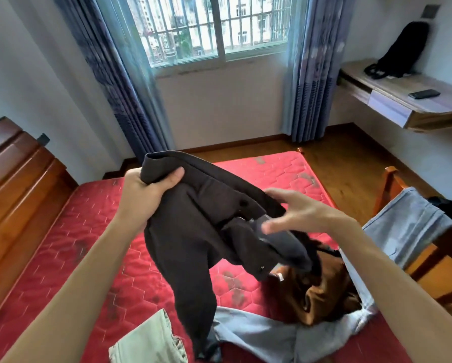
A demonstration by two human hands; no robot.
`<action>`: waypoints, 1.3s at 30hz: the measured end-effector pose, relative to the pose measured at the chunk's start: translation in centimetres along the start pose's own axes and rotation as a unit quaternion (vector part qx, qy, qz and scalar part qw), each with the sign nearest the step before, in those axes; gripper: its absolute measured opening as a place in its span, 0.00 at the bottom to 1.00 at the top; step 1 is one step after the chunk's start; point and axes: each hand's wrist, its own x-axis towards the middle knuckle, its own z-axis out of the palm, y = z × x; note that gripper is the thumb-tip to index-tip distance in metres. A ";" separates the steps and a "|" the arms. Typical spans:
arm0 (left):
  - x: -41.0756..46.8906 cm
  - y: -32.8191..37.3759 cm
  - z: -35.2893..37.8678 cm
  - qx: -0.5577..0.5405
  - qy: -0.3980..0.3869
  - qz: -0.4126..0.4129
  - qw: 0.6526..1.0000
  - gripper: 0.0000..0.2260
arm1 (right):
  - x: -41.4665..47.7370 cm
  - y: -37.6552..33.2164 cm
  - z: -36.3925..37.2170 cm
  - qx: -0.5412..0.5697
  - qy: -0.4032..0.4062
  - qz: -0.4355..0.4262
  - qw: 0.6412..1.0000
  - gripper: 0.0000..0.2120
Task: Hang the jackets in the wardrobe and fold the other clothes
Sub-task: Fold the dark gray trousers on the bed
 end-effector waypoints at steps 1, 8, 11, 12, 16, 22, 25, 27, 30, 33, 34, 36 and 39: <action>0.2 0.0 -0.4 -0.020 0.010 -0.013 1.000 0.03 | -0.9 1.7 -0.1 0.001 -0.007 0.021 1.000 0.34; 1.0 0.7 -1.6 -0.066 0.023 -0.032 0.997 0.12 | -2.3 9.0 10.7 -0.082 0.045 -0.021 0.995 0.62; 1.2 1.0 -1.6 -0.066 0.040 -0.033 0.997 0.07 | -1.0 9.4 16.6 -0.174 0.114 -0.022 0.978 0.61; 1.2 1.1 -1.7 -0.070 0.052 -0.036 0.996 0.05 | -0.5 9.3 17.9 -0.206 0.142 -0.015 0.968 0.60; 1.2 1.2 -2.0 -0.088 0.076 -0.043 0.992 0.04 | 1.2 7.3 19.9 -0.277 0.235 -0.009 0.932 0.54; 1.3 1.1 -3.0 -0.106 0.105 -0.060 0.987 0.02 | 1.9 5.4 18.6 -0.206 0.296 -0.131 0.923 0.32; 1.7 0.9 -3.8 -0.097 0.111 -0.078 0.986 0.01 | 1.1 4.3 16.3 -0.125 0.332 -0.191 0.915 0.18; 2.1 0.7 -4.4 -0.082 0.115 -0.085 0.986 0.00 | 0.6 3.7 13.9 -0.074 0.364 -0.170 0.913 0.12; 2.6 0.4 -5.0 -0.043 0.112 -0.086 0.989 0.03 | 0.4 2.5 10.0 -0.030 0.445 -0.089 0.890 0.10; 3.0 0.0 -5.0 0.002 0.093 -0.101 0.991 0.05 | 0.5 0.2 6.4 -0.009 0.453 -0.063 0.889 0.10; 3.1 0.1 -4.8 0.019 0.085 -0.105 0.991 0.07 | 0.7 -0.5 5.4 -0.020 0.462 -0.064 0.884 0.09; 3.4 0.4 -4.1 0.067 0.073 -0.100 0.990 0.10 | 1.8 -1.3 3.2 -0.022 0.504 -0.052 0.862 0.11; 3.9 1.3 -3.3 0.124 0.074 -0.071 0.987 0.16 | 3.6 -1.9 -0.6 0.029 0.550 0.023 0.834 0.17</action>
